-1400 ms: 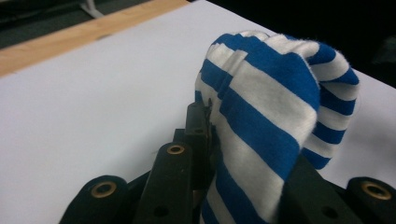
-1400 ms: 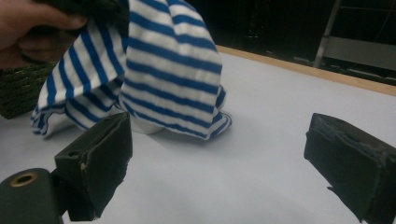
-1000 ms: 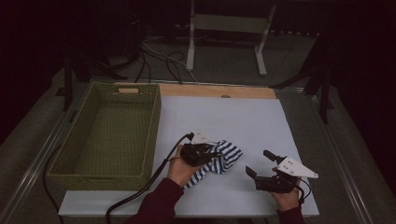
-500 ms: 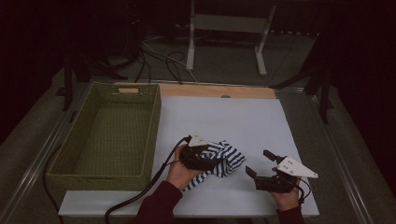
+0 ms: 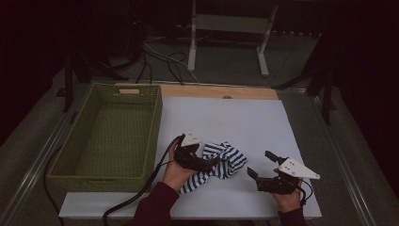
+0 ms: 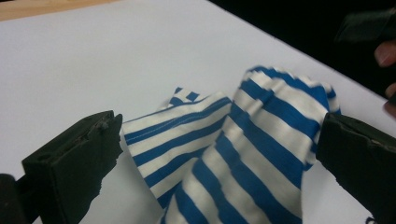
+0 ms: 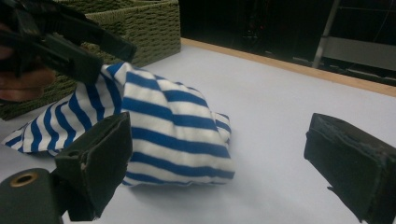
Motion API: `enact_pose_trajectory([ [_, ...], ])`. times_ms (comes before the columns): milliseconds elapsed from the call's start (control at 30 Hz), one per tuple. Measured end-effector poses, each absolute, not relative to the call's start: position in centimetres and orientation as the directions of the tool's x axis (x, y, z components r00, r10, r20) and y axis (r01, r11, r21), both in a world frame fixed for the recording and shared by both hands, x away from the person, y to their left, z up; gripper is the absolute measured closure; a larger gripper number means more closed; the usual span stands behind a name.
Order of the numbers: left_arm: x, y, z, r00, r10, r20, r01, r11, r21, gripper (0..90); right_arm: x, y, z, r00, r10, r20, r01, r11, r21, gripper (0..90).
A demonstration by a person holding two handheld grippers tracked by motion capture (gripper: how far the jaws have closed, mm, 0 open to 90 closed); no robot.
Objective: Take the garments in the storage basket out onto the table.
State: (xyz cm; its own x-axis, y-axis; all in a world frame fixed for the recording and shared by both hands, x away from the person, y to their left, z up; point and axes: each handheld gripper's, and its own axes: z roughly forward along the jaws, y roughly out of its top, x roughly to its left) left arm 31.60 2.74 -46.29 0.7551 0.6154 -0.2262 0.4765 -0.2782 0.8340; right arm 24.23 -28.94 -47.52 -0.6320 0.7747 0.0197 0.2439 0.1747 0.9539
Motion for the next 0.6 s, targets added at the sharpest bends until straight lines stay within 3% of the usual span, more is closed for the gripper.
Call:
enact_pose_trajectory([
  [600, 32.2, 4.0, -46.2, 0.711, 0.668, -0.22, 0.486, -0.24, 0.84, 0.0, 24.9, -29.0, -46.9, -0.62, 0.785, 0.018, 0.253, 0.178, 0.951, 7.6],
])
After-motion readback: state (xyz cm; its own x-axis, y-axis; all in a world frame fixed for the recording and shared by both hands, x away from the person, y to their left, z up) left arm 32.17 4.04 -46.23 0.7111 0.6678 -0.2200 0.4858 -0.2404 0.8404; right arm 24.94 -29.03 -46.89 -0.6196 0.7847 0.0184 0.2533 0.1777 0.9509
